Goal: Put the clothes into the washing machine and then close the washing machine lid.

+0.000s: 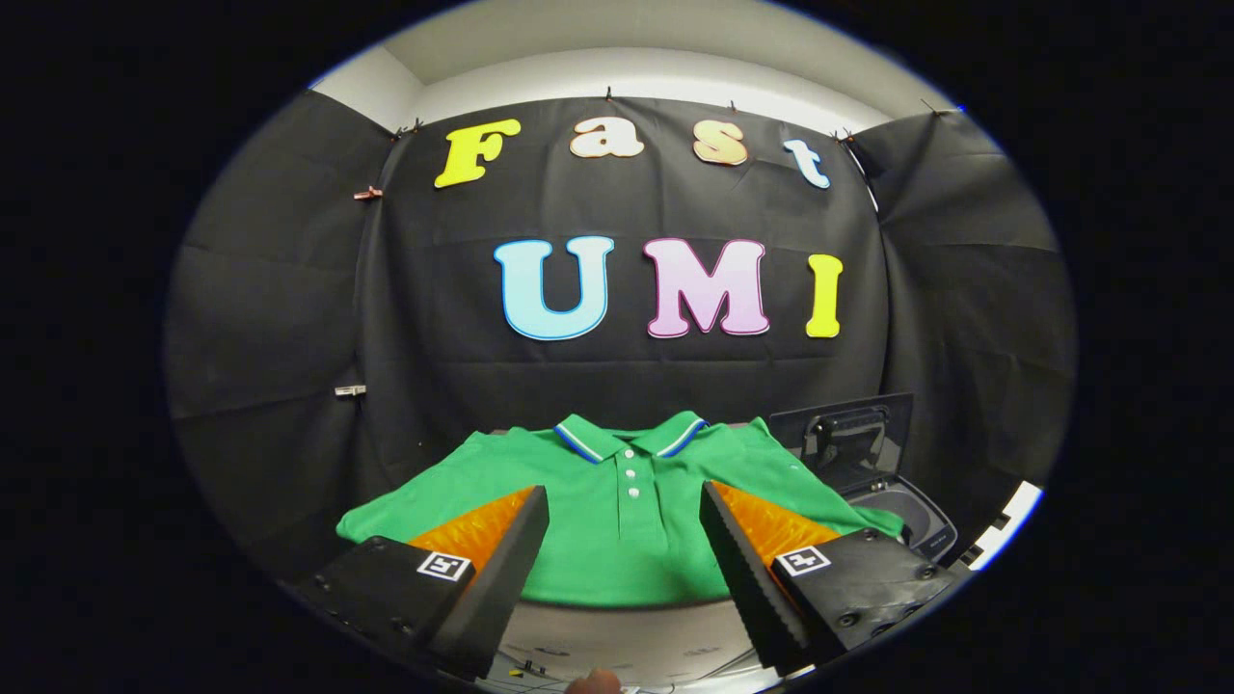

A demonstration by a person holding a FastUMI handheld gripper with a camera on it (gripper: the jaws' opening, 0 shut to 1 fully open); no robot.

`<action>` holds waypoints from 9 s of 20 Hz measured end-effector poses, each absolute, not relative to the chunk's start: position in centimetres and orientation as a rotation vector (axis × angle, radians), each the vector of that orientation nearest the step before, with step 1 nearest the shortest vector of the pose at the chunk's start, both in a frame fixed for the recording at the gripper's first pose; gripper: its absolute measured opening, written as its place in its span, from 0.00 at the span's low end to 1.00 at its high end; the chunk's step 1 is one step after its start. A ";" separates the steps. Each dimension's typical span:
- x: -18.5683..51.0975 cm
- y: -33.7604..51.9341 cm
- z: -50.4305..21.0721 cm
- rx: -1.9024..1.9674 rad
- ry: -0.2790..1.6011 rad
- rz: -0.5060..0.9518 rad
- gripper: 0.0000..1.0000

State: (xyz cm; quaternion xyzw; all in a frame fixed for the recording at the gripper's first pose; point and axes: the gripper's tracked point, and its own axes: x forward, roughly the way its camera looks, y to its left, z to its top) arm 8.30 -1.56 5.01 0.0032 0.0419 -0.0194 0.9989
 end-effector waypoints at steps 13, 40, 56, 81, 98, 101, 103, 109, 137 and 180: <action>20.5 -3.1 -1.1 0.010 0.725 -0.036 1.00; 21.1 -5.3 -3.1 -0.183 0.864 -0.020 0.08; 20.8 -4.4 -2.4 -0.581 0.735 -0.088 0.08; 18.4 -18.3 13.7 -0.365 0.323 0.015 0.08; 23.0 -38.7 5.2 -0.348 0.389 -0.084 0.08; 24.0 -40.7 0.8 -0.320 0.408 -0.080 0.08; 24.5 -41.6 -1.9 -0.281 0.410 -0.078 0.08; 25.4 -43.6 -10.5 -0.256 0.482 -0.084 0.08; 25.1 -46.6 -29.5 -0.187 0.877 -0.075 0.08; 38.2 -45.1 3.7 -0.034 0.351 -0.120 0.98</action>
